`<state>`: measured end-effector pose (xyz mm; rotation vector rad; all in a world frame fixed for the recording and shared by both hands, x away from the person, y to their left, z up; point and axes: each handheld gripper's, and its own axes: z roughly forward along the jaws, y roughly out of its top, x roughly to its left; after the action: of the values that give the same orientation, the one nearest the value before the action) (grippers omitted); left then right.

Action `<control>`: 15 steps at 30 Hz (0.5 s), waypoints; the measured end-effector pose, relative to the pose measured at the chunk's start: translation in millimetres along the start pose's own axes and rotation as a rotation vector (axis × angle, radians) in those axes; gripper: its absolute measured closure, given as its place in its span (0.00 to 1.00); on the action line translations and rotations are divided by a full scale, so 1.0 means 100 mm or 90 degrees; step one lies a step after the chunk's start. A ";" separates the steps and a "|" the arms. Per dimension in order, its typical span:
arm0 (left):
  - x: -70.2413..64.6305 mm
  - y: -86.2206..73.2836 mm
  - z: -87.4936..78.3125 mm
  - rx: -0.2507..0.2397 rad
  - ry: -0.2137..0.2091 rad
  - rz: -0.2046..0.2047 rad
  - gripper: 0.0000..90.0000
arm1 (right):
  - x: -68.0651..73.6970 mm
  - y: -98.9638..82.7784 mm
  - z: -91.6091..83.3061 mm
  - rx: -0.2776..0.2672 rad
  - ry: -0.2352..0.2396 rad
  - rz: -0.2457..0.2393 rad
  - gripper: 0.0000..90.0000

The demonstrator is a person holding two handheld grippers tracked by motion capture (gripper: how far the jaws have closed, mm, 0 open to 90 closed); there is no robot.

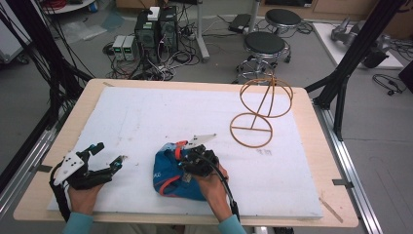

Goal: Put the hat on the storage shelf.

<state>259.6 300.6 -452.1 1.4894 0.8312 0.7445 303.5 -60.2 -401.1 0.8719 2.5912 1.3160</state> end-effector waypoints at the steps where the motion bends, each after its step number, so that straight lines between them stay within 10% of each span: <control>1: 0.00 0.00 0.00 0.000 0.000 0.000 0.17 | 0.00 0.00 0.00 0.000 0.000 0.000 0.98; 4: 0.00 0.00 0.00 0.000 0.001 0.002 0.17 | 0.06 0.05 -0.12 -0.073 -0.003 -0.035 0.98; 15: 0.00 0.00 0.00 -0.001 0.001 0.002 0.17 | 0.17 0.11 -0.27 -0.163 -0.003 -0.083 0.98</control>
<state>259.2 300.5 -452.1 1.4899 0.8289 0.7479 284.8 -65.4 -373.0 0.6507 2.3595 1.5581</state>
